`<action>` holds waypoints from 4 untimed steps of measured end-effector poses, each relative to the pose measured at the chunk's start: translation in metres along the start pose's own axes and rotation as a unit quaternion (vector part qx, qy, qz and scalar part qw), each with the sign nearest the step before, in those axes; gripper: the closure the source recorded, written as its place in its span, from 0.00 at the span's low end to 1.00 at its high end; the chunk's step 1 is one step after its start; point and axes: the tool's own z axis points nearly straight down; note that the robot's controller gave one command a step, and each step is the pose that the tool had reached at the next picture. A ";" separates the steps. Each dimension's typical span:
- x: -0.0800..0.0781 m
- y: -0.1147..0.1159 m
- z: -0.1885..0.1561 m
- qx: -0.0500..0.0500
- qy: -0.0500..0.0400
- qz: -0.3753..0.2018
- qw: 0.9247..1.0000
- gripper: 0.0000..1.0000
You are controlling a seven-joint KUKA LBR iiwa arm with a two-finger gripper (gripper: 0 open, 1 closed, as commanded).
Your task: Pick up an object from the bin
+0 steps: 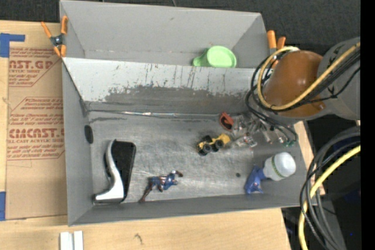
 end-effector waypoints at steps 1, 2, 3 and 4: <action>0.000 0.000 0.000 0.000 0.000 0.000 1.000 1.00; 0.022 0.008 0.014 -0.020 0.035 -0.004 0.999 0.00; 0.022 0.008 0.014 -0.020 0.035 -0.004 0.999 0.00; 0.022 0.018 0.015 -0.020 0.034 -0.033 0.999 0.00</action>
Offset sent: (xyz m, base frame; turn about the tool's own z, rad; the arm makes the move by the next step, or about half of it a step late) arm -0.0154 0.0076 0.0216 -0.0527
